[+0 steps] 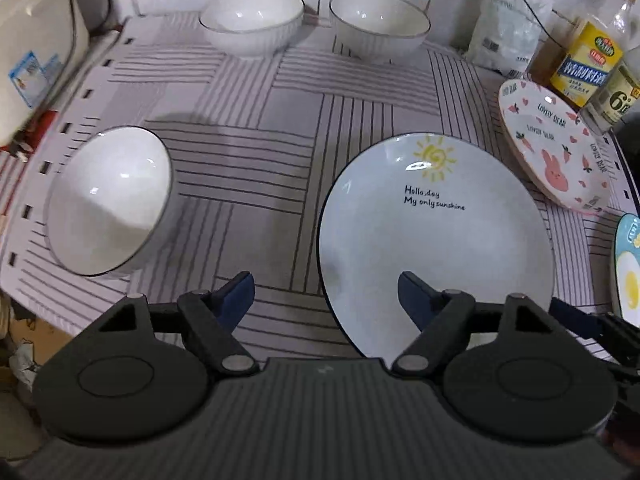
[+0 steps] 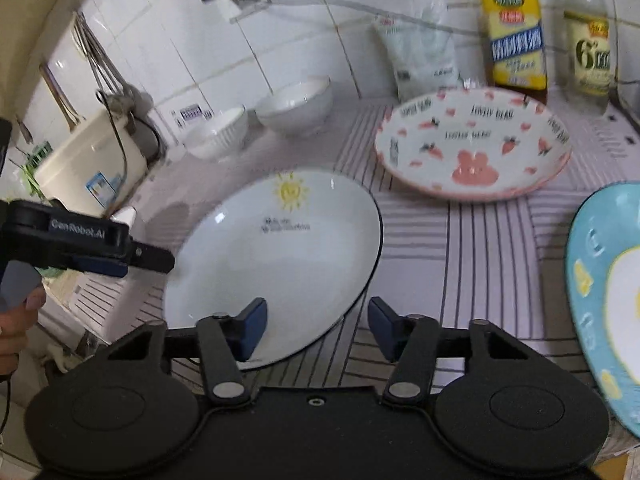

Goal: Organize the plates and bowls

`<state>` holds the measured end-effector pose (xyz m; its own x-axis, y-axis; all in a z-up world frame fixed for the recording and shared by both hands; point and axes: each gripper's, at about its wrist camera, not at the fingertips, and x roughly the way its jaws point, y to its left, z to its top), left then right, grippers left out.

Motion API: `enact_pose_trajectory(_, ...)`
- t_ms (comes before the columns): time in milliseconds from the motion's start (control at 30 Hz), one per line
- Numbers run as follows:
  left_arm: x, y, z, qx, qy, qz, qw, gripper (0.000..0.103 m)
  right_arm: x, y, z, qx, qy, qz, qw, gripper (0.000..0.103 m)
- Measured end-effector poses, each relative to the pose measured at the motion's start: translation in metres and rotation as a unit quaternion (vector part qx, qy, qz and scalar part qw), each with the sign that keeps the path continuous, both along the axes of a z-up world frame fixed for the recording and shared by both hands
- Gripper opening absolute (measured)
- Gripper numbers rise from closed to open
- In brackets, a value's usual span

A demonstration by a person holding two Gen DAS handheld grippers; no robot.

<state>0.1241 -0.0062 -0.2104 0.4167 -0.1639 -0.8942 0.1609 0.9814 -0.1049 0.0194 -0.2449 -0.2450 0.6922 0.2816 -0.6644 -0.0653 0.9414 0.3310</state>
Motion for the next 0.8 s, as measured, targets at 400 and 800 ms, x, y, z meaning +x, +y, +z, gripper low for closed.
enact_pose_trajectory(400,0.007,-0.005,-0.024,-0.009,0.013,-0.037,0.9992,0.017,0.012,-0.005,-0.019,0.038,0.023,-0.045,0.998,0.023)
enact_pose_trajectory(800,0.014,-0.001,-0.017,-0.011,0.009,-0.067,0.9976,0.018,0.013,-0.004,-0.019,0.043,0.006,-0.04,0.998,0.024)
